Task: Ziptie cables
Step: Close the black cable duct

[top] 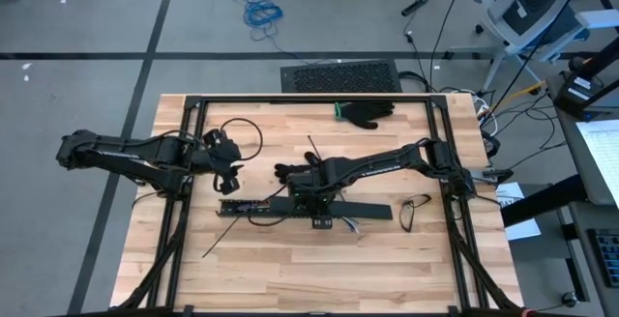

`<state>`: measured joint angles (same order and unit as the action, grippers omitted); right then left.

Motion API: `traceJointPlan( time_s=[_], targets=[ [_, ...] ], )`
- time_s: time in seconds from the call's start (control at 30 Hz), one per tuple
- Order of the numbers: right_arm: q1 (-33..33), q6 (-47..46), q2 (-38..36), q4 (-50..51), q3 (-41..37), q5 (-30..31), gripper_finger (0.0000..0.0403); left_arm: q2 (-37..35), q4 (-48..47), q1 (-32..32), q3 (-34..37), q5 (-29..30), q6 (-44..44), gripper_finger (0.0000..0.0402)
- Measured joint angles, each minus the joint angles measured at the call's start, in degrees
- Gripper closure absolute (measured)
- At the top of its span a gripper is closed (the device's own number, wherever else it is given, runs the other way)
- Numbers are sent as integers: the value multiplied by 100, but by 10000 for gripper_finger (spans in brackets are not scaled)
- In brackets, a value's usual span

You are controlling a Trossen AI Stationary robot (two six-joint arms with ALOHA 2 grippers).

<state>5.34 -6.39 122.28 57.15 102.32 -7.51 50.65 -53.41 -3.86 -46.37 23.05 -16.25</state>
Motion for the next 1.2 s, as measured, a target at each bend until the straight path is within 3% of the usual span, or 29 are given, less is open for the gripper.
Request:
traceJointPlan(
  time_s=[0.7,0.87,1.03,1.2],
  targets=[
    [-24,-17,-2,237,8,188,161,0,51,2,0,140,4,224],
    [2,-74,-4,331,304,189,161,0,52,2,0,142,4,224],
    [32,-101,-13,868,671,438,161,0,63,2,0,156,3,224],
    [-19,-277,8,1334,687,303,172,0,90,2,0,254,4,224]
  ],
)
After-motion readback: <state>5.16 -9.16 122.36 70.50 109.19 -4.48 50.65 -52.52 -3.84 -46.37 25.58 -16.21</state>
